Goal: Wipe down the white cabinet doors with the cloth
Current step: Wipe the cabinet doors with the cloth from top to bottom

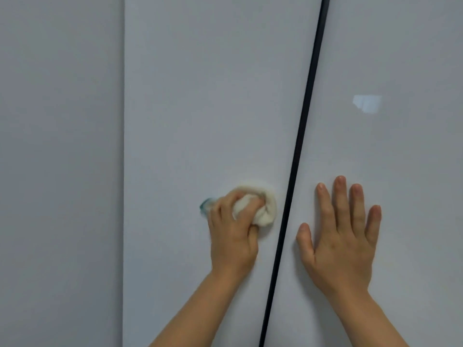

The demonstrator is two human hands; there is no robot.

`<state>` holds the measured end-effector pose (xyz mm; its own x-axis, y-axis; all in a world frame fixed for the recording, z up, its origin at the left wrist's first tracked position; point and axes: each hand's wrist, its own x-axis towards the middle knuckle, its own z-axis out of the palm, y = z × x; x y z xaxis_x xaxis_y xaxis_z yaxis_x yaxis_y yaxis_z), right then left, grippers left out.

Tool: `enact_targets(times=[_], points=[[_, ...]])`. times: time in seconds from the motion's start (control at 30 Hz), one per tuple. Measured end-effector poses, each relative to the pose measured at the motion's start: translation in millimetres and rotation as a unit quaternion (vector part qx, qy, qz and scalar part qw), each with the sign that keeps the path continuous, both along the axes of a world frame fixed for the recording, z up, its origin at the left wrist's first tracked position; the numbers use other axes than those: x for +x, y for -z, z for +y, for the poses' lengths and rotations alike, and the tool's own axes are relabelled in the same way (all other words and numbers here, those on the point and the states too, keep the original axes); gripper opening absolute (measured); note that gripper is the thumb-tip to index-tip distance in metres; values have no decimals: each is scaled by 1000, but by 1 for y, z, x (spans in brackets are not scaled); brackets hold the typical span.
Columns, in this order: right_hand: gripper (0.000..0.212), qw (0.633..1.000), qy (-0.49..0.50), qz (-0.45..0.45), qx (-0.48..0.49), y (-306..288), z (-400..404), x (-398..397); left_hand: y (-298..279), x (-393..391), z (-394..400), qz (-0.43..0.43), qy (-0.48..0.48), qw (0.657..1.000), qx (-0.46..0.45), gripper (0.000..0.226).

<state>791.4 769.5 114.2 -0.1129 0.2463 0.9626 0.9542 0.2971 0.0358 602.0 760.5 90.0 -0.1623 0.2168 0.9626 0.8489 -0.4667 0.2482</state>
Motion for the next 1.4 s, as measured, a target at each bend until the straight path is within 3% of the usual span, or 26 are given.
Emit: enact_targets(times=[0.1, 0.17, 0.27, 0.37, 0.47, 0.6, 0.7, 0.77, 0.87, 0.93, 1.0, 1.17, 1.23, 1.3, 1.33, 1.4], points=[[78, 1000, -5, 9, 0, -2, 0, -6, 122, -20, -14, 12, -27, 997, -76, 56], [78, 1000, 1, 4, 1, -3, -1, -5, 154, -38, -20, 22, -21, 994, -109, 54], [80, 1000, -7, 4, -21, -1, -3, -2, 114, -63, -18, -16, -6, 993, -114, 47], [82, 999, -21, 14, -44, -2, -9, -7, 20, -112, 3, -204, -65, 975, -61, 44], [85, 998, -16, 12, -62, -6, -19, -12, -45, -173, 20, -314, -87, 944, -46, 42], [72, 990, -53, -130, 11, -29, -43, -48, -50, -189, 23, -373, -88, 922, -50, 47], [68, 970, -55, -235, 15, -50, -36, -90, -36, -169, 20, -413, -90, 905, -53, 48], [67, 965, -37, -258, -5, -58, -19, -103, -7, -135, 14, -379, -80, 921, -48, 48], [73, 961, -19, -277, -17, -59, -1, -104, 67, -73, -7, -210, -36, 975, -67, 46], [75, 959, -17, -283, -11, -55, 2, -103, 123, -49, -17, -126, -5, 986, -110, 51], [76, 958, -18, -287, -6, -54, 2, -101, 164, -41, -24, -127, 6, 984, -128, 56], [75, 958, -25, -284, 4, -48, 7, -102, 191, -65, -19, -272, 0, 956, -112, 54], [74, 958, -25, -284, 12, -49, 8, -102, 189, -104, -11, -402, -54, 908, -105, 50], [74, 959, -35, -282, 11, -49, 9, -103, 199, -152, -10, -534, -97, 829, -132, 50], [75, 960, -40, -278, 11, -49, 9, -103, 208, -171, -11, -548, -104, 815, -156, 49], [74, 961, -44, -273, 13, -47, 10, -104, 226, -188, -11, -537, -102, 819, -174, 45]])
